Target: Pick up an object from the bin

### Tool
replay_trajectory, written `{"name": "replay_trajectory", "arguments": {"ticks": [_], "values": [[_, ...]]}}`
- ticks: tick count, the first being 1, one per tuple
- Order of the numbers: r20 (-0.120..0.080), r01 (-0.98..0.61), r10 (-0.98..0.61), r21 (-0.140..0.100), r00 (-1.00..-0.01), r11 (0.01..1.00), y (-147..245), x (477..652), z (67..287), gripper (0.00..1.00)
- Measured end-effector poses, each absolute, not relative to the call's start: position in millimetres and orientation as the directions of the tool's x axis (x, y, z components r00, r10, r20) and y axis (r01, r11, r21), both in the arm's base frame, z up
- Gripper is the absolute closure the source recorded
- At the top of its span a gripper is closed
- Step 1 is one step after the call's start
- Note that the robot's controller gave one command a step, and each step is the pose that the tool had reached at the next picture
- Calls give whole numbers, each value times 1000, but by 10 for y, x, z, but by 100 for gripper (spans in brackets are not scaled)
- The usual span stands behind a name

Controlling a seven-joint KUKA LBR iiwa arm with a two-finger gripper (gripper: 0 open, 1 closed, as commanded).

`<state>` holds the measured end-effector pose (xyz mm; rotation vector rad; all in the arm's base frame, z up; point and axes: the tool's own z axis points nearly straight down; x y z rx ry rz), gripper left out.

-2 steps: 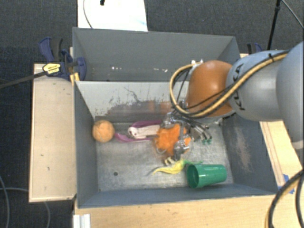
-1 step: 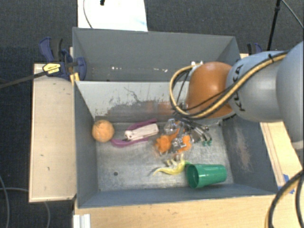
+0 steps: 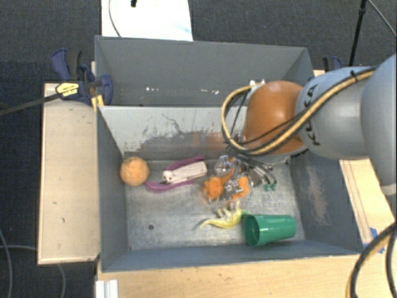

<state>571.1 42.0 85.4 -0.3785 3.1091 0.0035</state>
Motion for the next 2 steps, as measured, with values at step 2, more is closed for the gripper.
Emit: {"name": "replay_trajectory", "arguments": {"ticks": [2], "values": [[-3, -215, -215, 0, -977, 977, 567, 5457, 2434, 100]]}}
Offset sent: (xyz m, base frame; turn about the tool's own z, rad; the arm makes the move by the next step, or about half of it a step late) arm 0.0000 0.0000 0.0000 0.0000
